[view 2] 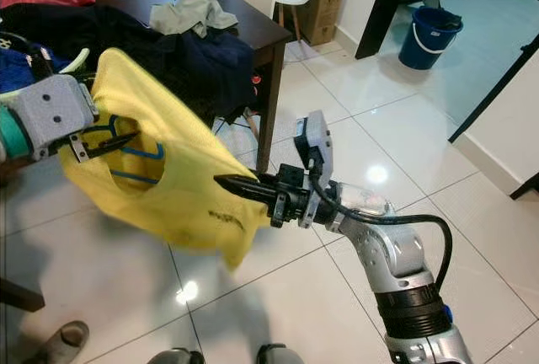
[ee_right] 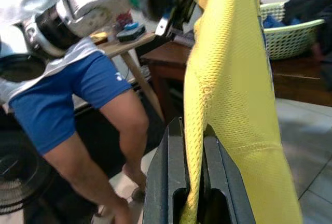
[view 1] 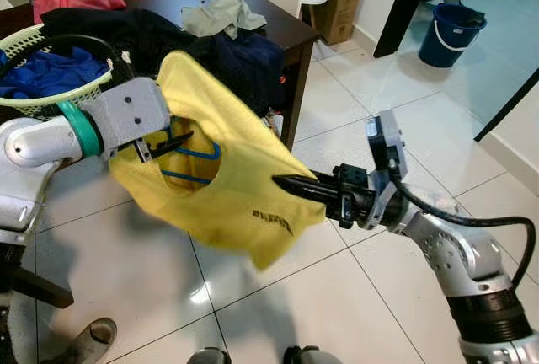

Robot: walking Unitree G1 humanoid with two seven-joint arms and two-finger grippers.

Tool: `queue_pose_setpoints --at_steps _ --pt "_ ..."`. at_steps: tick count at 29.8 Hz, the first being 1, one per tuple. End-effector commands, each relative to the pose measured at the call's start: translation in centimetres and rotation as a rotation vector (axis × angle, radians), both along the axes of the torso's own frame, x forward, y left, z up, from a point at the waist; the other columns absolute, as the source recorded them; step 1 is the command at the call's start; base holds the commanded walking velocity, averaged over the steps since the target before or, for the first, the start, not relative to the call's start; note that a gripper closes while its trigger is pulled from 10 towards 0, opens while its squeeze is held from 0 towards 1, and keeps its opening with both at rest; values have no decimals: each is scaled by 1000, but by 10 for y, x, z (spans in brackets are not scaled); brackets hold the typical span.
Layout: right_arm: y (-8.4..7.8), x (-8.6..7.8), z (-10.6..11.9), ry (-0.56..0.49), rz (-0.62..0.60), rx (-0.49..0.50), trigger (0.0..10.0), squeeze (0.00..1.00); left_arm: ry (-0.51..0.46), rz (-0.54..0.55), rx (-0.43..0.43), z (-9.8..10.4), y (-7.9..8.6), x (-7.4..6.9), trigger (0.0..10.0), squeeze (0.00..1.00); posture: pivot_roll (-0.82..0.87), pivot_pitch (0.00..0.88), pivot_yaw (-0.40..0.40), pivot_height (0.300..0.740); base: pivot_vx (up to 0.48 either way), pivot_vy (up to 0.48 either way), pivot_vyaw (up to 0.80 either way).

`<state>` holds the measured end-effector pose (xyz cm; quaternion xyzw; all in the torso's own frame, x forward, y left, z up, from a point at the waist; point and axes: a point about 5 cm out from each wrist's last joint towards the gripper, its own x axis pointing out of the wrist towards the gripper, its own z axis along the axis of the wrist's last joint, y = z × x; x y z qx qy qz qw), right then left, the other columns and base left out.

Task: Hang hanger

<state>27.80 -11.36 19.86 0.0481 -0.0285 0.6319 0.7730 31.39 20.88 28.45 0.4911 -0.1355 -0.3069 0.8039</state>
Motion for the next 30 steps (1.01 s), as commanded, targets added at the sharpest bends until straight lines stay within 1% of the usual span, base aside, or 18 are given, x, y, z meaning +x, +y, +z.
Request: queue_pose_setpoints --at_steps 1,2,3,4,5,6,7,14,15,16,18,19,21,22,23,24,29,30 --pt "3 -4 3 -21 34 -7 10000 0 -9 0 41 -1 0 1 10000 0 79 39 55 740 0 0 0" --pt "3 -4 2 -17 33 -19 10000 0 -48 2 66 4 1 0 7843 0 81 45 52 740 0 0 0" --pt "3 -4 2 -17 33 -19 10000 0 -48 2 66 4 1 0 7843 0 81 45 52 740 0 0 0" --pt "3 -4 2 -15 29 -23 10000 0 -60 2 63 7 2 -1 4314 0 82 47 50 740 0 0 0" --pt "3 -4 2 -15 29 -23 10000 0 -60 2 63 7 2 -1 4314 0 82 47 50 740 0 0 0" --pt "3 -2 1 -11 19 -28 10000 0 -68 -4 64 9 3 -2 1059 0 84 50 49 740 0 0 0" --pt "2 0 0 -8 8 -33 10000 0 -66 -12 60 11 3 -4 0 0 84 50 49 740 0 0 0" --pt "1 8 -3 -10 -46 -53 10000 0 -9 -52 58 6 1 -15 0 0 88 58 49 740 0 0 0" --pt "2 10 -3 -12 -54 -51 10000 0 -13 -55 64 4 1 -16 3059 0 89 62 49 740 0 0 0" --pt "3 11 -3 -16 -61 -52 10000 0 -16 -47 68 3 2 -17 9412 0 88 65 49 740 0 0 0" --pt "3 11 -3 -19 -66 -52 10000 0 -18 -40 71 2 2 -17 9412 0 88 65 49 740 0 0 0" --pt "3 12 -2 -20 -71 -50 10000 0 -33 -33 63 2 2 -17 4902 0 88 70 47 740 0 0 0" --pt "3 12 -2 -21 -74 -50 10000 0 -43 -26 60 2 3 -17 4902 0 88 71 47 740 0 0 0" --pt "3 12 -2 -21 -76 -50 10000 0 -50 -19 56 1 3 -16 588 0 87 72 45 740 0 0 0" --pt "3 12 -2 -21 -76 -50 10000 0 -50 -19 56 1 3 -16 588 0 87 72 45 740 0 0 0" --pt "3 13 -2 -21 -78 -51 10000 0 -55 -15 46 0 4 -15 0 0 86 77 44 740 0 0 0" --pt "3 12 -2 -21 -74 -56 10000 0 -66 -2 34 1 3 -13 0 0 83 82 42 740 0 0 0" --pt "3 12 -3 -21 -74 -58 10000 0 -71 4 38 2 4 -12 10000 0 81 84 45 740 0 0 0"
